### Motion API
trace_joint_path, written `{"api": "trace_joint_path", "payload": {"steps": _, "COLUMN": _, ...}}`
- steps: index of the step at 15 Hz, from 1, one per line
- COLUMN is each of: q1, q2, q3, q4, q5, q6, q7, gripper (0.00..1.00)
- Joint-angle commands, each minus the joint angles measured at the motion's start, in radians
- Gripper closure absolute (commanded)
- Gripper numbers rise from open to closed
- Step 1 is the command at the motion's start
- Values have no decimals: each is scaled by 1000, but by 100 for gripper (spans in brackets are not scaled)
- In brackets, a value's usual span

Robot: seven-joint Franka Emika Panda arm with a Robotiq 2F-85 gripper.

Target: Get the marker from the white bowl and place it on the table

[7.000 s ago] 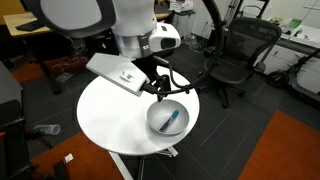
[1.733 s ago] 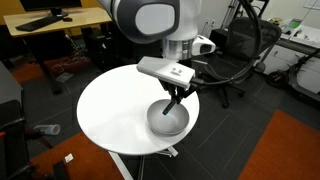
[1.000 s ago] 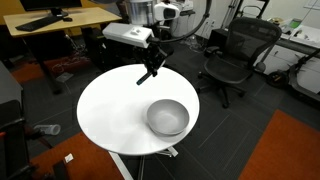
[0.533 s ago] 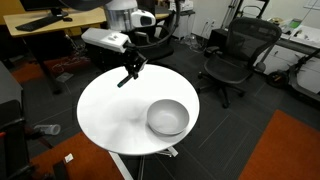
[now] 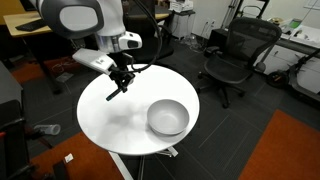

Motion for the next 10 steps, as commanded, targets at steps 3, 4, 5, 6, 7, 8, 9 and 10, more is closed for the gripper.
{"api": "trace_joint_path", "payload": {"steps": 3, "q1": 15, "q2": 72, "q3": -12, "q4": -23, "q5": -33, "q6": 70, "q7": 102, "gripper": 95}}
{"api": "trace_joint_path", "payload": {"steps": 4, "q1": 18, "q2": 90, "q3": -17, "q4": -20, "q5": -39, "q6": 77, "q7": 118, "gripper": 95}}
{"api": "trace_joint_path", "payload": {"steps": 5, "q1": 22, "q2": 112, "q3": -23, "q4": -13, "q5": -43, "q6": 82, "q7": 143, "gripper": 95}}
{"api": "trace_joint_path", "payload": {"steps": 6, "q1": 25, "q2": 130, "q3": -29, "q4": -7, "q5": -49, "q6": 89, "q7": 164, "gripper": 95}}
{"api": "trace_joint_path", "payload": {"steps": 7, "q1": 29, "q2": 149, "q3": -35, "q4": 0, "q5": -56, "q6": 93, "q7": 184, "gripper": 95}}
{"api": "trace_joint_path", "payload": {"steps": 8, "q1": 32, "q2": 166, "q3": -41, "q4": 7, "q5": -62, "q6": 95, "q7": 202, "gripper": 95}}
{"api": "trace_joint_path", "payload": {"steps": 9, "q1": 34, "q2": 185, "q3": -44, "q4": 16, "q5": -63, "q6": 96, "q7": 216, "gripper": 95}}
{"api": "trace_joint_path", "payload": {"steps": 10, "q1": 33, "q2": 197, "q3": -43, "q4": 23, "q5": -59, "q6": 94, "q7": 221, "gripper": 95}}
